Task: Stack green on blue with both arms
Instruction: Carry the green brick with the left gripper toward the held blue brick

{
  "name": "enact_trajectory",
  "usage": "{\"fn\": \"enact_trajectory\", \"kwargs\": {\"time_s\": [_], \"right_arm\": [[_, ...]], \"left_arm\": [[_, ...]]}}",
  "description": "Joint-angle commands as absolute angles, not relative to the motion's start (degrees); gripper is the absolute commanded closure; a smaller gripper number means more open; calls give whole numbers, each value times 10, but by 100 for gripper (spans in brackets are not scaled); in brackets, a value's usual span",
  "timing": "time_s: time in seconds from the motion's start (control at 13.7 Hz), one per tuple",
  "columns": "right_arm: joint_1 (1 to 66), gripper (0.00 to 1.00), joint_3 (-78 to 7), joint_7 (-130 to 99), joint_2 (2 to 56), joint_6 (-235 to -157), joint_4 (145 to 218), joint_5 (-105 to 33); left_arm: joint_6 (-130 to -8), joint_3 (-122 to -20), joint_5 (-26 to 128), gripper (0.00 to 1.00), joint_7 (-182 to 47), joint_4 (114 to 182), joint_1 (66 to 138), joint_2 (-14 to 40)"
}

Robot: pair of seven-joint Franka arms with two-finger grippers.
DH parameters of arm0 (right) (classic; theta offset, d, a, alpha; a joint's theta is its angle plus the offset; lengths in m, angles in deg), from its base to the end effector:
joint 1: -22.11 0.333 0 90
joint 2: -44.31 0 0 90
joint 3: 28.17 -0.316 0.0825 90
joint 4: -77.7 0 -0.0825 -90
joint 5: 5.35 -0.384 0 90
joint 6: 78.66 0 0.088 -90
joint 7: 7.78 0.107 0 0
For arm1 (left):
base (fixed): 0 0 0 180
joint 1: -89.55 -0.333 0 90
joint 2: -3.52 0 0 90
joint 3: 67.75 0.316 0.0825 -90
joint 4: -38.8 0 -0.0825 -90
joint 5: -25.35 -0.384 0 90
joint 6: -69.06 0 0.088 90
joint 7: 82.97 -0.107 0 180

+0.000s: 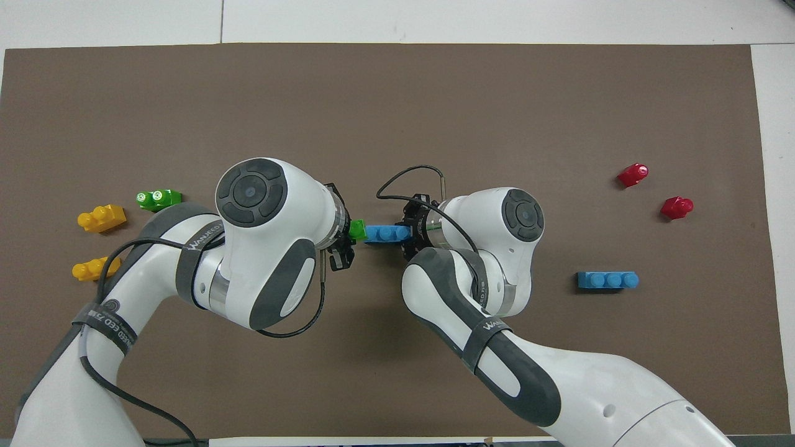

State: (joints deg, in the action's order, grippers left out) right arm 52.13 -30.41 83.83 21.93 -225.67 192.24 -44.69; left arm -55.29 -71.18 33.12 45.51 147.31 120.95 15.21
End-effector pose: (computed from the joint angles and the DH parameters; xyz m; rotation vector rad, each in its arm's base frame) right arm 0.5317 0.3228 0.2774 -1.9323 1.9733 0.4280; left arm 0.5018 -0.3536 0.4041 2.0007 2.2977 -0.1753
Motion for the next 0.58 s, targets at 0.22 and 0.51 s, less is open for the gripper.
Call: {"fn": "enact_trajectory", "kwargs": {"time_s": [0.22,0.51], "right_arm": [[524,100,-303,812,213,-2277,1928,-466],[524,100,-303,812,213,-2278,1928,-466]], "left_arm": [[-557,-703,286,100,511,1424,1240,209],[-570,-704,283,100,515,1428,1242,212]]}}
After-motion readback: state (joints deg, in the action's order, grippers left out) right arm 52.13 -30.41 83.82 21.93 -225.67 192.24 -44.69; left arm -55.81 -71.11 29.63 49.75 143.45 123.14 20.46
